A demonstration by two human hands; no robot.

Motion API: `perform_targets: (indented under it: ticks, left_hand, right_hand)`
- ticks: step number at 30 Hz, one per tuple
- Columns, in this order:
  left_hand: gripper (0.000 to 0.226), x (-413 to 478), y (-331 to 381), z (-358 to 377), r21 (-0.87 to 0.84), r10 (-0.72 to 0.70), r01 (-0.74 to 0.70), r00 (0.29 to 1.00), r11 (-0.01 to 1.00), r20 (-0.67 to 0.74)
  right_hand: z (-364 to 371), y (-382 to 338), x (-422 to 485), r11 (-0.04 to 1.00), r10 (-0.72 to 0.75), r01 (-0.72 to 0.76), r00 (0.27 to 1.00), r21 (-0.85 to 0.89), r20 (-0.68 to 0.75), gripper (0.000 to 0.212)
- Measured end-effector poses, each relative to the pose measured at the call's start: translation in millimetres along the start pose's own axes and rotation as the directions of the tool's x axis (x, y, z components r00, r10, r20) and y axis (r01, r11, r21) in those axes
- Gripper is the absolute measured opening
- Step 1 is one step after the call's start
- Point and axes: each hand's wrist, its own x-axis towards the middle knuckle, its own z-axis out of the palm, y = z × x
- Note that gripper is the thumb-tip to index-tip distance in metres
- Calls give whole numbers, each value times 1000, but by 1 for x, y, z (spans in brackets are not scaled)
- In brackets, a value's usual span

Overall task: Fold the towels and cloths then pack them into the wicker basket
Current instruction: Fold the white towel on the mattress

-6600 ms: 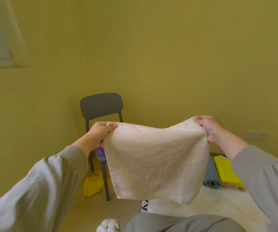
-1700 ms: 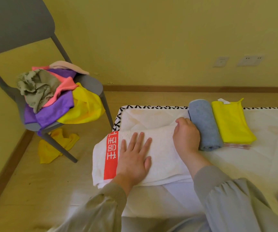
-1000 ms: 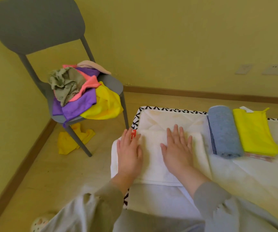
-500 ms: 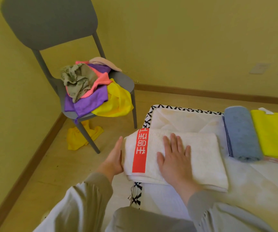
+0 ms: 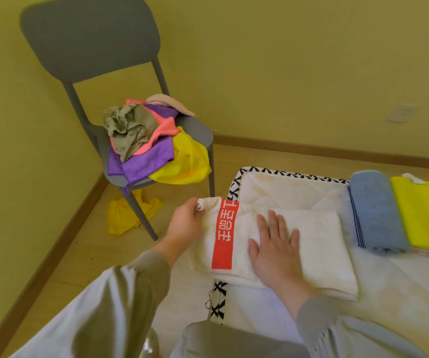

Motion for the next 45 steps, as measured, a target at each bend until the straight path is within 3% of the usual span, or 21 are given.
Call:
perform_targets:
  ticks: [1, 3, 5, 6, 9, 11, 14, 16, 18, 20, 23, 27, 30, 33, 36, 38, 41, 44, 45]
  left_hand:
    - [12, -4, -1, 4, 0, -13, 13, 999, 1000, -33]
    - [8, -9, -1, 13, -156, -204, 205, 979, 966, 22]
    - [24, -11, 0, 18, -216, -362, 383, 923, 898, 130]
    - [30, -12, 0, 17, -181, -356, 375, 926, 909, 126]
    - [30, -15, 2, 12, 40, -194, 195, 981, 980, -23]
    - [35, -18, 4, 14, 214, -78, 94, 994, 972, -81]
    - [64, -24, 8, 22, 484, 35, 21, 994, 875, -107]
    - [66, -32, 15, 33, 612, 143, -61, 986, 789, -86]
    - [58, -45, 27, 50, 662, 325, -260, 945, 703, 27]
    - [55, -58, 38, 74, 649, 480, -484, 854, 588, 202]
    - [63, -72, 45, 105, 643, 407, -577, 815, 503, 413]
    - [62, -80, 34, 122, 692, 304, -521, 853, 500, 424]
    - [61, -80, 32, 124, 704, 292, -511, 859, 493, 420]
    - [62, -81, 35, 125, 709, 280, -511, 859, 487, 428]
    - [62, -80, 35, 125, 718, 269, -508, 862, 476, 431]
    - [62, -79, 36, 125, 720, 257, -508, 861, 473, 439]
    - [60, -76, 37, 124, 716, 228, -528, 848, 457, 479]
    - [60, -76, 42, 119, 713, 172, -542, 833, 445, 526]
    - [61, -75, 46, 116, 701, 148, -542, 827, 462, 542]
  right_hand:
    - [0, 0, 0, 1000, -3, 3, 1000, 0, 0, 78]
    - [0, 0, 0, 1000, -3, 3, 1000, 9, -11, 78]
    - [0, 0, -1, 1000, -4, 4, 1000, 6, -11, 79]
    - [0, 1, -1, 1000, -6, 6, 1000, 6, -8, 79]
    - [-2, 5, 0, 1000, -16, 16, 1000, -9, 15, 74]
    - [-5, 14, 0, 999, 19, -18, 999, -30, 40, 65]
    - [-13, 37, -2, 995, 98, -96, 992, -24, 84, 60]
    - [-19, 55, -5, 997, 83, -83, 989, -6, 123, 58]
    - [-25, 71, -8, 998, 63, -65, 988, 13, 144, 57]
    - [-30, 79, -12, 993, 98, -105, 985, 44, 145, 58]
    - [-33, 78, -17, 957, 254, -269, 958, 108, 130, 63]
    - [-39, 81, -21, 724, 599, -597, 793, 346, 115, 71]
    - [-41, 88, -16, 618, 686, -642, 722, 453, 88, 63]
    - [-40, 90, -12, 500, 723, -690, 665, 524, 185, 54]
    - [-42, 92, -10, 372, 681, -671, 667, 641, 304, 34]
    - [-48, 93, -9, 284, 657, -605, 688, 744, 310, 20]
    - [-61, 91, -8, 216, 634, -518, 719, 828, 285, 13]
    - [-71, 86, -9, 55, 599, -493, 712, 868, 366, 8]
    - [-75, 85, -10, 50, 588, -477, 724, 877, 360, 8]
